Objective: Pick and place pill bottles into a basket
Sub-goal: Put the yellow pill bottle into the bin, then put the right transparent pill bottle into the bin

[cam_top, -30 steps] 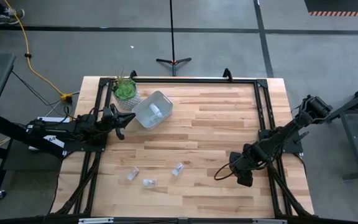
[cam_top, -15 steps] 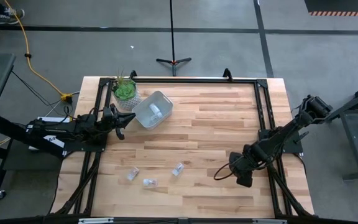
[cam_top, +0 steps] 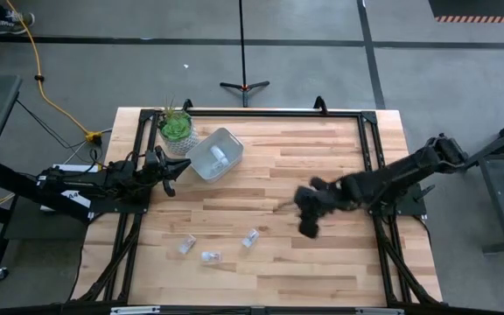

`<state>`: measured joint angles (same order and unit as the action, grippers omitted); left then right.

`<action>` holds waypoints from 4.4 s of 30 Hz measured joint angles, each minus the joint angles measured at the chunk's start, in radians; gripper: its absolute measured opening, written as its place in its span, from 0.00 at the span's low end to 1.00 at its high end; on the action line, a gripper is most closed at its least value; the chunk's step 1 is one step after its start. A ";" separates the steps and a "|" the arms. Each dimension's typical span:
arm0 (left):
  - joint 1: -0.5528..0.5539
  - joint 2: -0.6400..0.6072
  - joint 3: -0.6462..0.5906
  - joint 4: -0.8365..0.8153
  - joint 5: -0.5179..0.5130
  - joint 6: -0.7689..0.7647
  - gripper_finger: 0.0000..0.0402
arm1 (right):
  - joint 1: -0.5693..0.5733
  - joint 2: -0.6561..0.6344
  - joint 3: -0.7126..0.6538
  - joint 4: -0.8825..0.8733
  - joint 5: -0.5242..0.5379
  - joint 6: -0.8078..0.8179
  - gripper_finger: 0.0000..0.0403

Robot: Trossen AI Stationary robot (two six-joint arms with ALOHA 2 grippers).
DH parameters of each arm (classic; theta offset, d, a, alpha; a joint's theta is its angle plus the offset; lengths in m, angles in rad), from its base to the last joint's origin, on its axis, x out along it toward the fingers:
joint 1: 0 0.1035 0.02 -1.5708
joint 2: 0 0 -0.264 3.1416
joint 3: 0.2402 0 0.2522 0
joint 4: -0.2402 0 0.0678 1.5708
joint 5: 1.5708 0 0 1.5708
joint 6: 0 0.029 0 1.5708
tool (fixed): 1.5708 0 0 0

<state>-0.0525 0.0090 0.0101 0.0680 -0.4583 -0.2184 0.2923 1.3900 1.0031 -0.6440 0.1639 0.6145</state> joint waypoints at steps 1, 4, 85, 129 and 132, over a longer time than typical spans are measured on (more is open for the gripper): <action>0.000 0.000 0.000 0.000 0.000 0.000 0.16 | -0.032 0.001 0.019 0.041 0.025 -0.052 0.28; 0.000 0.000 0.000 0.000 0.000 0.000 0.16 | -0.128 0.008 0.071 0.160 0.070 -0.192 0.27; 0.000 0.002 0.000 0.000 -0.026 0.004 0.16 | -0.499 0.823 1.303 -0.364 -0.687 -0.776 0.39; 0.000 0.002 0.000 0.000 -0.033 0.003 0.16 | -0.080 1.123 1.302 -0.631 -0.360 -1.114 0.66; 0.000 0.002 0.000 0.000 -0.033 0.003 0.16 | -0.080 1.127 1.302 -0.631 -0.342 -1.113 0.65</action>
<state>-0.0524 0.0112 0.0100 0.0682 -0.4915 -0.2154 0.2127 2.5172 2.3051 -1.2755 -0.1777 -0.4981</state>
